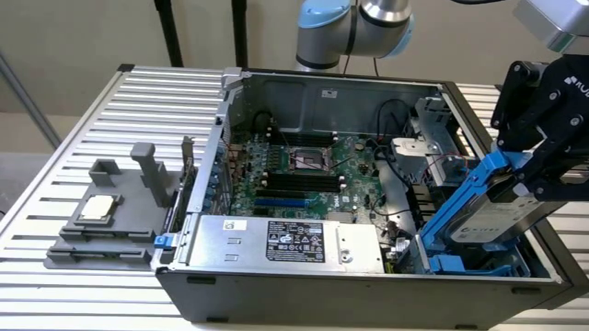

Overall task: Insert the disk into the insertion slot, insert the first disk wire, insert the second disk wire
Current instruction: 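Insert the disk into the insertion slot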

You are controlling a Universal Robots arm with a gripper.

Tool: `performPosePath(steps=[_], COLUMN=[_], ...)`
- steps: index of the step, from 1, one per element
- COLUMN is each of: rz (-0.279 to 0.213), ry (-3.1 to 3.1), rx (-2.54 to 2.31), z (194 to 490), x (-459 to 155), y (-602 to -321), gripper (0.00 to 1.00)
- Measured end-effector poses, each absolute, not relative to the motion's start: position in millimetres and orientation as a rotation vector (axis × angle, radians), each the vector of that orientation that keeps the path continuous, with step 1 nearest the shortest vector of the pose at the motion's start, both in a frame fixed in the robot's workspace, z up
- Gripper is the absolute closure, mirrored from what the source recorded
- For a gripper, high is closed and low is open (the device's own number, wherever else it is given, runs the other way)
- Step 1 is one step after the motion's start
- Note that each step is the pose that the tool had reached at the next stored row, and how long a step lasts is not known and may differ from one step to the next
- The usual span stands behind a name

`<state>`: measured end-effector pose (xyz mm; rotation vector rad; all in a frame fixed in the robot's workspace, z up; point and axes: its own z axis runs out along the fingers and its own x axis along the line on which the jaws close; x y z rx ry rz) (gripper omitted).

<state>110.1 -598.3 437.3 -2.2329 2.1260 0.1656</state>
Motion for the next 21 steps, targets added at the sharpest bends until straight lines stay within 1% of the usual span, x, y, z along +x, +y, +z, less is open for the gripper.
performPosePath(steps=[11, 13, 17, 21], rz=[0.153, 0.146, 0.117, 0.111], ry=[2.126, 2.128, 2.136, 2.138], rx=[-2.239, -2.241, -2.249, -2.251], z=[449.3, 449.5, 449.5, 449.4], x=[110.1, 109.8, 108.7, 107.6], y=[-604.8, -605.1, -605.1, -605.1], gripper=[0.68, 0.68, 0.68, 0.68])
